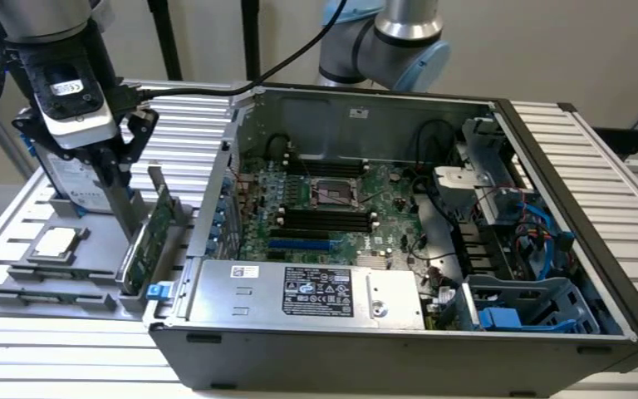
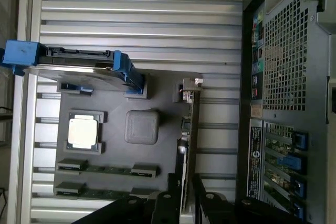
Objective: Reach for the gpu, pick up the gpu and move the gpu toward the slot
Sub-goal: 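Pick up the gpu and move the gpu toward the slot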
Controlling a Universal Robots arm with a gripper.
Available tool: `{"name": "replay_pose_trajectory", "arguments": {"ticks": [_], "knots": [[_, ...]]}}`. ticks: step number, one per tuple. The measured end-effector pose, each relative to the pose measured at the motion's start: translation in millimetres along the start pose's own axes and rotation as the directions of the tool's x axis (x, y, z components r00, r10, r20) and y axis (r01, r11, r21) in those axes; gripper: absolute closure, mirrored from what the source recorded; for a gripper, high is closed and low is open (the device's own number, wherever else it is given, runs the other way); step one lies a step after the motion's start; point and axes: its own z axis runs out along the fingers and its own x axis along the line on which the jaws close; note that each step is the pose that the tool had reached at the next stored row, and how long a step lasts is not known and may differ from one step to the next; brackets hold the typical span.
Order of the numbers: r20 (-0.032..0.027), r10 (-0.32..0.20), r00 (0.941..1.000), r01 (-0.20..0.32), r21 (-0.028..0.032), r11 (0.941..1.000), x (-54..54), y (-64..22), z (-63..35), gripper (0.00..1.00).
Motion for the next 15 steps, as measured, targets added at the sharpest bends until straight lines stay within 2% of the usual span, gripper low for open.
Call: {"name": "replay_pose_trajectory", "arguments": {"ticks": [1,2,4,6,7,11,15], "knots": [[-0.0001,0.000,1.0000,0.000,0.0000,1.0000,0.0,0.0,0.0,0.70],[-0.0001,0.000,1.0000,0.000,0.0000,1.0000,0.0,0.0,0.0,0.70],[-0.0001,0.000,1.0000,0.000,0.0001,1.0000,0.0,0.0,0.0,0.58],[0.0012,0.000,1.0000,0.000,0.0002,1.0000,0.1,0.0,0.5,0.58],[0.0028,0.003,1.0000,-0.003,0.0002,1.0000,0.5,0.0,1.6,0.52],[0.0090,0.032,0.9995,-0.032,0.0005,0.9995,3.7,-0.2,8.0,0.52],[0.0130,0.038,0.9992,-0.038,0.0060,0.9993,6.7,-0.3,14.6,0.52]]}}
